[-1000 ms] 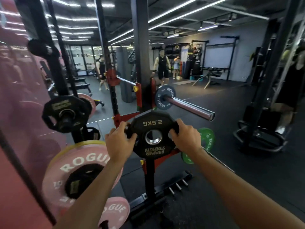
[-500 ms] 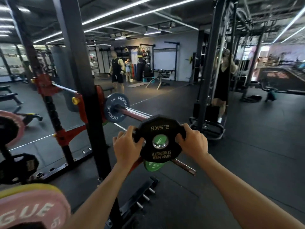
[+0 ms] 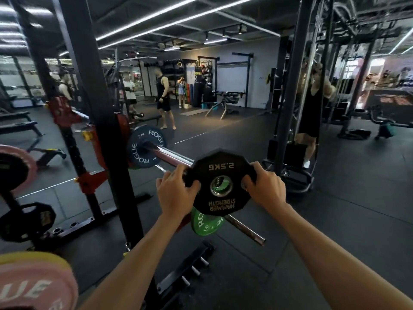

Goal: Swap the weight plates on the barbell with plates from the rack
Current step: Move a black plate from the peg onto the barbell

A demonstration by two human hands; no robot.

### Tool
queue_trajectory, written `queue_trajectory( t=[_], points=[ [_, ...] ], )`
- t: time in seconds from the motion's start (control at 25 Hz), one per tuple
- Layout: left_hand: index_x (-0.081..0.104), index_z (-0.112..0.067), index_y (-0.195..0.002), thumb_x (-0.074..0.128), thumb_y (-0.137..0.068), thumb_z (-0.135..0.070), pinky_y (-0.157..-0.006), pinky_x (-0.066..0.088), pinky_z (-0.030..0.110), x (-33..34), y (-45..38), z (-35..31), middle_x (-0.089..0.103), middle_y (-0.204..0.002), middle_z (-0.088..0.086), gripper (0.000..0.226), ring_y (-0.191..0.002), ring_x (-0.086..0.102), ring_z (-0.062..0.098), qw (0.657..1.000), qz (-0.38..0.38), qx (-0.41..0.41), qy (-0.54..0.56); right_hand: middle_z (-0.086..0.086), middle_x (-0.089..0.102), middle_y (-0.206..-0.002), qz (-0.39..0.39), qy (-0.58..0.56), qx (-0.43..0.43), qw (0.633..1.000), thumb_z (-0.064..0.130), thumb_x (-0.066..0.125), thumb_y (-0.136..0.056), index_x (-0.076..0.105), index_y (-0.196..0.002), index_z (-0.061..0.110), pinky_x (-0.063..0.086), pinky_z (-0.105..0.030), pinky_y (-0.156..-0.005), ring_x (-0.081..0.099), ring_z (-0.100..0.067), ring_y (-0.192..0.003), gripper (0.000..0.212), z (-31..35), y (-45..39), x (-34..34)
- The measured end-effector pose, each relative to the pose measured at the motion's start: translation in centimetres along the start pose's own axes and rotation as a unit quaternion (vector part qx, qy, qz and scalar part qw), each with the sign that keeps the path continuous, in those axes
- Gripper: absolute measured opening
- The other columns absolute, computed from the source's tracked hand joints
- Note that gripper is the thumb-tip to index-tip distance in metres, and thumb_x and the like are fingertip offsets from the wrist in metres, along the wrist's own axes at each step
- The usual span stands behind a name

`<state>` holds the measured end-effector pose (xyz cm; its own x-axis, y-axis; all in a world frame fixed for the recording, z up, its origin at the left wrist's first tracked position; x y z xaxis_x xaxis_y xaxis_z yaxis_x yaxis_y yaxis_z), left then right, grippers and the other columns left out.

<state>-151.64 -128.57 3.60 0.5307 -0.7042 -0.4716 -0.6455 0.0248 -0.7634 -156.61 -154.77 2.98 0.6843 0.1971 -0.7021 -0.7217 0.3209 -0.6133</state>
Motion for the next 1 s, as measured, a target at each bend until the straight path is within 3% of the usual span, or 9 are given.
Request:
queue_trajectory(
  t=[0.16,0.28,0.48,0.6,0.76,0.88,1.0],
  points=[
    [0.06,-0.024,-0.1,0.057,-0.075,-0.048,-0.079,0.042,0.038,-0.6,0.3,-0.2,0.066,-0.082,-0.01,0.035,-0.081,0.06,0.017,0.997,-0.034,-0.018,-0.06,-0.003,0.061,-0.069,0.032,-0.048,-0.056,0.997,0.039,0.054,-0.092,0.054,-0.111,0.024,0.027,-0.03,-0.049,0.063,-0.034,-0.064,0.024,0.2,-2.0,2.3],
    [0.059,-0.026,-0.101,0.062,-0.075,-0.046,-0.078,0.037,0.034,-0.8,1.1,-1.0,0.065,-0.081,-0.012,0.032,-0.079,0.058,0.015,0.993,-0.057,-0.029,-0.097,0.003,0.059,-0.067,0.044,-0.084,-0.091,0.991,0.038,0.053,-0.092,0.052,-0.111,0.025,0.025,-0.027,-0.047,0.058,-0.028,-0.058,0.023,-0.2,-3.3,3.6],
    [0.058,-0.027,-0.103,0.068,-0.075,-0.042,-0.08,0.032,0.03,-1.2,2.3,-3.0,0.065,-0.08,-0.012,0.033,-0.079,0.057,0.014,0.981,-0.079,-0.059,-0.168,-0.004,0.064,-0.072,0.081,-0.164,-0.141,0.973,0.033,0.051,-0.093,0.05,-0.114,0.022,0.039,-0.033,-0.053,0.062,-0.033,-0.064,0.024,-0.1,-4.8,5.9],
    [0.058,-0.026,-0.099,0.074,-0.075,-0.036,-0.079,0.028,0.029,-1.4,2.7,-3.7,0.055,-0.074,-0.018,0.031,-0.076,0.056,0.014,0.974,-0.088,-0.083,-0.193,-0.006,0.065,-0.074,0.104,-0.195,-0.161,0.962,0.032,0.05,-0.093,0.048,-0.113,0.022,0.047,-0.038,-0.055,0.062,-0.035,-0.065,0.023,0.1,-5.3,6.9],
    [0.058,-0.025,-0.095,0.075,-0.074,-0.035,-0.078,0.031,0.03,-1.6,2.7,-4.2,0.053,-0.073,-0.018,0.029,-0.072,0.055,0.014,0.967,-0.1,-0.096,-0.214,-0.002,0.06,-0.068,0.102,-0.225,-0.172,0.954,0.027,0.052,-0.093,0.048,-0.109,0.021,0.039,-0.034,-0.05,0.06,-0.034,-0.061,0.018,0.3,-5.6,7.5],
    [0.059,-0.023,-0.093,0.077,-0.072,-0.033,-0.076,0.031,0.03,-1.7,2.9,-4.5,0.056,-0.072,-0.016,0.029,-0.07,0.055,0.014,0.965,-0.114,-0.075,-0.223,-0.005,0.066,-0.077,0.097,-0.243,-0.171,0.95,0.024,0.052,-0.092,0.049,-0.116,0.022,0.035,-0.033,-0.053,0.062,-0.036,-0.067,0.024,0.6,-5.6,7.8],
    [0.06,-0.023,-0.095,0.079,-0.07,-0.032,-0.077,0.032,0.03,-1.6,3.0,-4.5,0.062,-0.074,-0.011,0.033,-0.071,0.054,0.014,0.959,-0.12,-0.068,-0.248,-0.008,0.068,-0.088,0.119,-0.253,-0.171,0.945,0.023,0.05,-0.093,0.047,-0.124,0.023,0.042,-0.037,-0.058,0.063,-0.038,-0.076,0.03,1.0,-5.8,8.5]
  ],
)
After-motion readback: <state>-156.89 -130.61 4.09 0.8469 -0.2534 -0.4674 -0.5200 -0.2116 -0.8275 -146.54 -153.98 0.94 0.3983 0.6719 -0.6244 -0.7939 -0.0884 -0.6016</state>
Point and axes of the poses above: each hand's wrist, its own y-axis away from the middle knuckle, its own x-axis out of the palm, z = x × y, the point moved 10 cm from there along -y, towards the middle knuckle
